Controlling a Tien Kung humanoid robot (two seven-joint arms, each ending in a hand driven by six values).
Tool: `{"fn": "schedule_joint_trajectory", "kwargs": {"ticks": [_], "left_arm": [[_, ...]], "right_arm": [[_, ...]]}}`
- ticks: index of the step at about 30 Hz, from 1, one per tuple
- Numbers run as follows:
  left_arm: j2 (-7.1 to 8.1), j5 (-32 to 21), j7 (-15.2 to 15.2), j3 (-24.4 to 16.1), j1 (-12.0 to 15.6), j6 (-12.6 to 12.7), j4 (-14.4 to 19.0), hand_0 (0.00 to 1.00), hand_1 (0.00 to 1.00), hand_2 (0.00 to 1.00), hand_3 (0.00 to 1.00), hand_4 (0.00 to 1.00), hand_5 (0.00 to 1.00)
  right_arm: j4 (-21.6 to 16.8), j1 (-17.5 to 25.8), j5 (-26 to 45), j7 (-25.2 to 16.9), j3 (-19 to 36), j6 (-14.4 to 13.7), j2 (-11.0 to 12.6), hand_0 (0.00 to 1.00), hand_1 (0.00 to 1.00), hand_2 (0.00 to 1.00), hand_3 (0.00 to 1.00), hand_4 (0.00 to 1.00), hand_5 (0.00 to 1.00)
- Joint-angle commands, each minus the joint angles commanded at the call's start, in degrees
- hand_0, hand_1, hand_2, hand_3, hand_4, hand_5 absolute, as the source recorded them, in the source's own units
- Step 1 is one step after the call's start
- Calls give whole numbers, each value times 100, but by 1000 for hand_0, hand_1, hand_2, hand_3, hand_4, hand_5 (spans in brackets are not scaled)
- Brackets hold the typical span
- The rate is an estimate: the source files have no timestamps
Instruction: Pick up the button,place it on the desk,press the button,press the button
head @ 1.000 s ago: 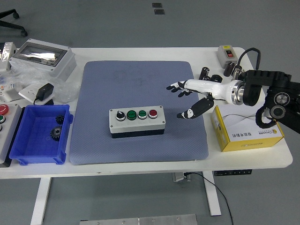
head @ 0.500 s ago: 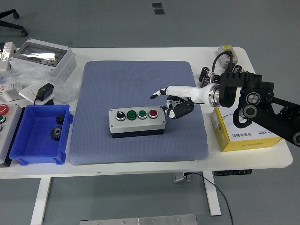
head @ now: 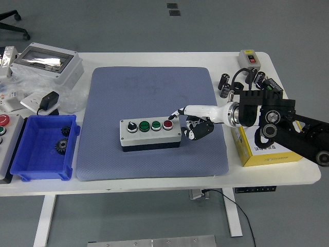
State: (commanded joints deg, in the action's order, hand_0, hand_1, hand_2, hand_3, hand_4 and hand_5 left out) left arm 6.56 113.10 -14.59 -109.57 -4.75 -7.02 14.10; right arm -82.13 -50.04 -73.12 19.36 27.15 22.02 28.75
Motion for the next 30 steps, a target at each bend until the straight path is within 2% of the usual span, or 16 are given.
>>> {"fn": "schedule_joint_trajectory", "kwargs": {"ticks": [14,18,23,24,27,30], "left_arm": [[-6,-22,4,11,-5,5,-3,650,608,528,649,663,68],[-14,-27,8,11,-5,7,-5,650,608,527,649,663,69],[-20,-26,10,6,5,8,-4,650,608,527,649,664,71],[-22,-23,11,3,8,9,-5,650,608,527,649,664,71],[-35,-8,12,-3,15,9,-5,650,608,527,649,664,71],[-67,-9,14,11,28,19,-14,650,608,526,648,662,74]], "right_arm": [[117,-19,-180,46,-367,-115,-110,2,169,225,896,208,40],[-17,67,-65,-91,-32,-59,-18,2,169,224,891,209,40],[-244,396,424,-489,639,207,176,2,169,224,882,211,38],[-266,517,436,-590,800,161,195,2,169,224,882,211,38],[-270,908,118,-864,1305,-222,129,2,169,224,882,211,38],[-55,1330,-434,-1165,1776,-808,-168,2,170,225,858,218,32]]}}
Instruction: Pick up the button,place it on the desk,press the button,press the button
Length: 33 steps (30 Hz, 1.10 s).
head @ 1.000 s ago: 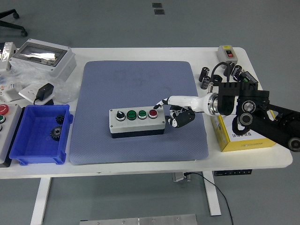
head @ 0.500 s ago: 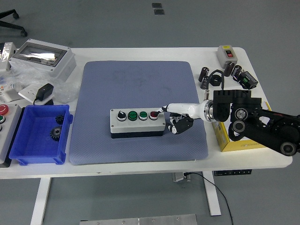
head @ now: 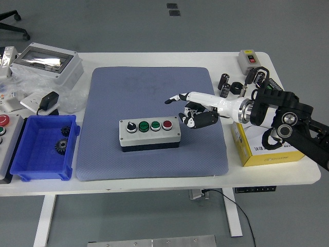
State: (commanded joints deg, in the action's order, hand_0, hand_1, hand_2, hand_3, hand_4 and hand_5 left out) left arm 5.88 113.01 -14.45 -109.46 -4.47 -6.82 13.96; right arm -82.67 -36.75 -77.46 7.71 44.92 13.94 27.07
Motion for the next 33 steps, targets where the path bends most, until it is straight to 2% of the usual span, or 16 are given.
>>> {"fn": "schedule_joint_trajectory", "kwargs": {"ticks": [4,5,7,10,11,13,16,17,18,20,22,23,28,29,33], "left_arm": [[-58,-34,1,57,29,51,-29,650,608,526,648,662,74],[-71,-42,-1,80,37,84,-43,650,608,526,648,661,72],[-83,-45,-2,113,39,149,-68,650,608,526,648,661,72],[-80,-19,15,113,24,207,-88,650,608,526,648,661,72],[-80,-4,24,108,15,219,-95,650,608,527,649,660,72],[-85,30,43,94,1,222,-107,650,608,527,649,660,72],[-104,69,62,81,-6,213,-123,650,608,527,649,660,72],[-115,76,61,83,-3,207,-128,652,608,524,641,641,84],[-124,80,57,85,-1,201,-131,652,608,524,641,641,84],[-140,87,53,93,6,190,-139,652,608,524,641,641,84],[-150,99,68,99,12,180,-159,652,608,524,641,641,84],[-152,104,80,97,15,179,-169,651,606,522,638,625,89],[-146,158,176,62,5,186,-226,651,606,522,638,625,89],[-145,166,194,60,-1,186,-237,651,604,522,631,614,92],[-138,161,234,71,-9,185,-260,651,604,522,631,614,92]], "right_arm": [[442,640,-680,-586,673,-894,-487,2,170,225,858,218,32],[572,814,-779,-776,853,-1119,-637,96,292,441,871,462,177],[715,1177,-670,-1225,1221,-1634,-924,96,292,441,871,462,177],[773,1582,-364,-1794,1619,-2253,-1239,96,292,441,871,462,177],[799,1740,-220,-2004,1772,-2470,-1355,511,641,663,793,562,214],[850,2003,26,-2405,2014,-2850,-1477,511,641,663,793,562,214],[925,2358,374,-2896,2287,-3274,-1572,511,641,663,793,562,214],[957,2483,505,-3080,2343,-3411,-1588,736,764,776,779,614,295],[984,2586,617,-3232,2375,-3516,-1596,736,764,776,779,614,295],[1052,2756,857,-3532,2410,-3658,-1598,736,764,776,779,614,295],[1139,2873,1137,-3846,2431,-3684,-1587,736,764,776,779,614,295],[1160,2905,1244,-3965,2443,-3684,-1581,819,803,816,795,734,558],[1302,3007,1847,-4469,2509,-3514,-1539,819,803,816,795,734,558],[1337,3020,1980,-4469,2521,-3453,-1529,852,817,832,805,781,697],[1464,3073,2480,-4469,2585,-3166,-1513,852,817,832,805,781,697]]}}
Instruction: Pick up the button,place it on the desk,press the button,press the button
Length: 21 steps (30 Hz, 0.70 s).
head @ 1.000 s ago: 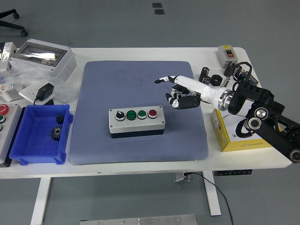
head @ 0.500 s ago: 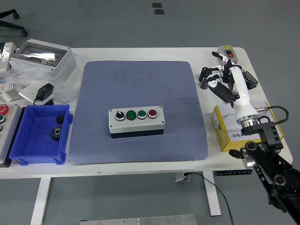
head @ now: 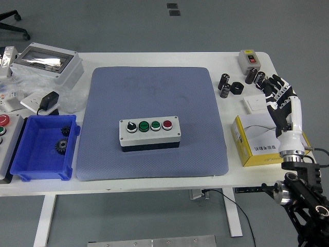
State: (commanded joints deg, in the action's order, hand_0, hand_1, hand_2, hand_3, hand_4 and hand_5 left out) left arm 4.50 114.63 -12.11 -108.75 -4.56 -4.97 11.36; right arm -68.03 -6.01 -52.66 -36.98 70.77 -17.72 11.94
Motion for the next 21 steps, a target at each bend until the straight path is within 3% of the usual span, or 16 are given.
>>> {"fn": "schedule_joint_trajectory", "kwargs": {"ticks": [2,7,13,14,19,20,21], "left_arm": [[7,-25,-9,16,2,-5,4,651,604,523,629,611,90],[20,-126,-16,64,22,-49,14,651,604,523,629,611,90],[14,-61,55,2,35,-95,-15,652,605,522,627,605,96],[20,-38,77,-21,32,-97,-24,653,600,520,621,583,96],[29,-14,101,-66,24,-93,-34,653,600,520,621,583,96],[23,-18,91,-64,26,-93,-31,653,598,520,617,571,99],[14,-22,86,-59,28,-93,-31,653,598,520,617,571,99]], "right_arm": [[67,29,234,0,33,147,-9,845,807,820,796,788,753],[105,226,368,0,201,350,-155,845,807,820,796,788,753],[23,526,187,0,209,359,-369,832,796,801,766,773,768],[22,541,171,0,182,355,-386,811,748,760,706,776,768],[-29,486,38,4,109,312,-387,811,748,760,706,776,768],[-38,466,16,16,84,297,-376,734,659,681,655,773,759],[-42,445,0,35,47,280,-363,734,659,681,655,773,759]]}}
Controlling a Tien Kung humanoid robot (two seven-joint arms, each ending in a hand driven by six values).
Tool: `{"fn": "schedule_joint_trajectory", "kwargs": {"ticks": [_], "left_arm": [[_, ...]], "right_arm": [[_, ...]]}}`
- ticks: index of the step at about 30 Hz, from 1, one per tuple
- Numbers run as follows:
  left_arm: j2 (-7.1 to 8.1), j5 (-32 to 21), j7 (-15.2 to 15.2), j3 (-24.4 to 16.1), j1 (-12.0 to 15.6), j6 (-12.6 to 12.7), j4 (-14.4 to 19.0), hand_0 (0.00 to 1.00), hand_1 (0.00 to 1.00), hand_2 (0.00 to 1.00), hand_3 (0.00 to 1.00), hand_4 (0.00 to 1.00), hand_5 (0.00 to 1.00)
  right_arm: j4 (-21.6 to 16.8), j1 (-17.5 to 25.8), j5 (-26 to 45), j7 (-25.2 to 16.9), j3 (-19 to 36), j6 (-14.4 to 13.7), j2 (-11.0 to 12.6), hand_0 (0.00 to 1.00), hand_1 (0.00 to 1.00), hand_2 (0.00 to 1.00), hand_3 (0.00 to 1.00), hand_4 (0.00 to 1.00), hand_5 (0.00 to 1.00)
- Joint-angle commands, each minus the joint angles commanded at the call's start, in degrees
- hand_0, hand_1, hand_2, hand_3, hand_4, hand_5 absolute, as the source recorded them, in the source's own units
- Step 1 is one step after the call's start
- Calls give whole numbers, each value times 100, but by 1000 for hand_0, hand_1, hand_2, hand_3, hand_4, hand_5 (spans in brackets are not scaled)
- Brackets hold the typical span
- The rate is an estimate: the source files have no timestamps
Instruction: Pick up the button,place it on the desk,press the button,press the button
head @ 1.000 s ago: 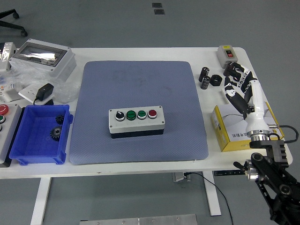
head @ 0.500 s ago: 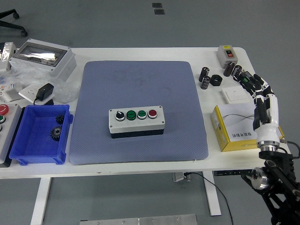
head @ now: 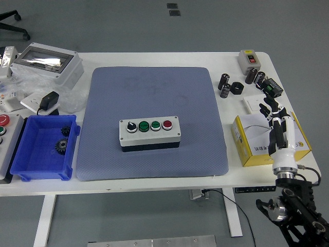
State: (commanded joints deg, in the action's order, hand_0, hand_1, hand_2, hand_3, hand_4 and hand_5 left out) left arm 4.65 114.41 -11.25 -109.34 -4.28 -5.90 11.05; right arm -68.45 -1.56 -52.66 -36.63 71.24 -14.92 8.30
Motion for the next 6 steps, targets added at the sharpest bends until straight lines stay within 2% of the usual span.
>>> {"fn": "schedule_joint_trajectory", "kwargs": {"ticks": [6], "left_arm": [[-23,13,3,-12,-5,1,-8,653,598,520,617,571,99]], "right_arm": [[-33,-94,-126,161,-245,-119,41,734,659,681,655,773,759]]}}
